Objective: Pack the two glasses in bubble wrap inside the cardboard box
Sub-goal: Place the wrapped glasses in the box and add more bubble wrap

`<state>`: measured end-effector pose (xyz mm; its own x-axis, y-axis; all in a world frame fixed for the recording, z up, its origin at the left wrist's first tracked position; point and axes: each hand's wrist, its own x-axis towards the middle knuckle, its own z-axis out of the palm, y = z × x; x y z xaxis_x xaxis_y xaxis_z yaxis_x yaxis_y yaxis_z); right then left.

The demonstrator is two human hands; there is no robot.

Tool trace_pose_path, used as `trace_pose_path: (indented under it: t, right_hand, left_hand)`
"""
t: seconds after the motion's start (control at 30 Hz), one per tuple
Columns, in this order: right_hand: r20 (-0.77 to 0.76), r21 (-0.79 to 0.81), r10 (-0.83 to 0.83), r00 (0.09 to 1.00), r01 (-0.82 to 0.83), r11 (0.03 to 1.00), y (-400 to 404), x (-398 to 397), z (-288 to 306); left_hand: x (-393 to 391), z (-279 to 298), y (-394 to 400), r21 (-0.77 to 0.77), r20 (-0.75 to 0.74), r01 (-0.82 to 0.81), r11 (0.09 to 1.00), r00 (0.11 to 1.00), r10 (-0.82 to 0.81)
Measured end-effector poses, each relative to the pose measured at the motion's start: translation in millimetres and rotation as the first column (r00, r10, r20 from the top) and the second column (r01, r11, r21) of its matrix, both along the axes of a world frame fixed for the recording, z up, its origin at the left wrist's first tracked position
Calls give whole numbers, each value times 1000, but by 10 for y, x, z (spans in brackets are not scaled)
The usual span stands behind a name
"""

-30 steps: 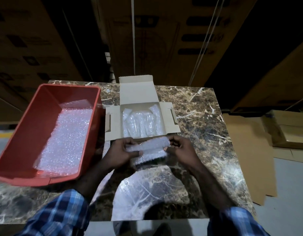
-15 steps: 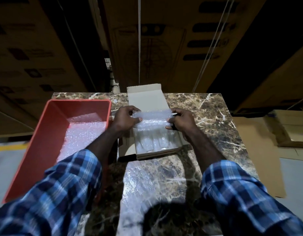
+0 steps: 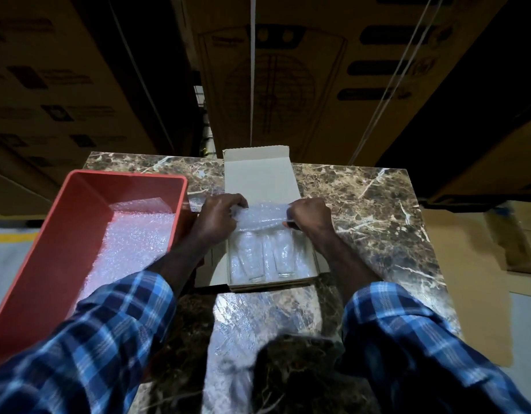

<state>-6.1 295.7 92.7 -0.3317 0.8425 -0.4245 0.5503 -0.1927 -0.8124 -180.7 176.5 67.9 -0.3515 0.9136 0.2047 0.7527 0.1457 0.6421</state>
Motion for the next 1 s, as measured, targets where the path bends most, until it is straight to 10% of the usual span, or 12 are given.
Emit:
trace_pose_path:
  t: [0.17, 0.3, 0.53, 1.0]
  right_hand:
    - [-105, -62, -74, 992, 68, 996, 76, 64, 11]
    - [192, 263, 118, 974, -167, 950, 46, 85, -84]
    - [317, 243, 228, 921, -312, 918, 68, 56, -83]
    - [552, 566, 270, 789, -592, 574, -87, 66, -159]
  left_hand:
    - [-113, -63, -30, -37, 74, -3, 999, 997, 6]
    - [-37, -70, -12, -42, -75, 82, 996, 994, -85]
    - [126, -80, -12, -221, -270, 77, 972, 953, -137]
    - [77, -156, -92, -157, -440, 22, 987, 893, -90]
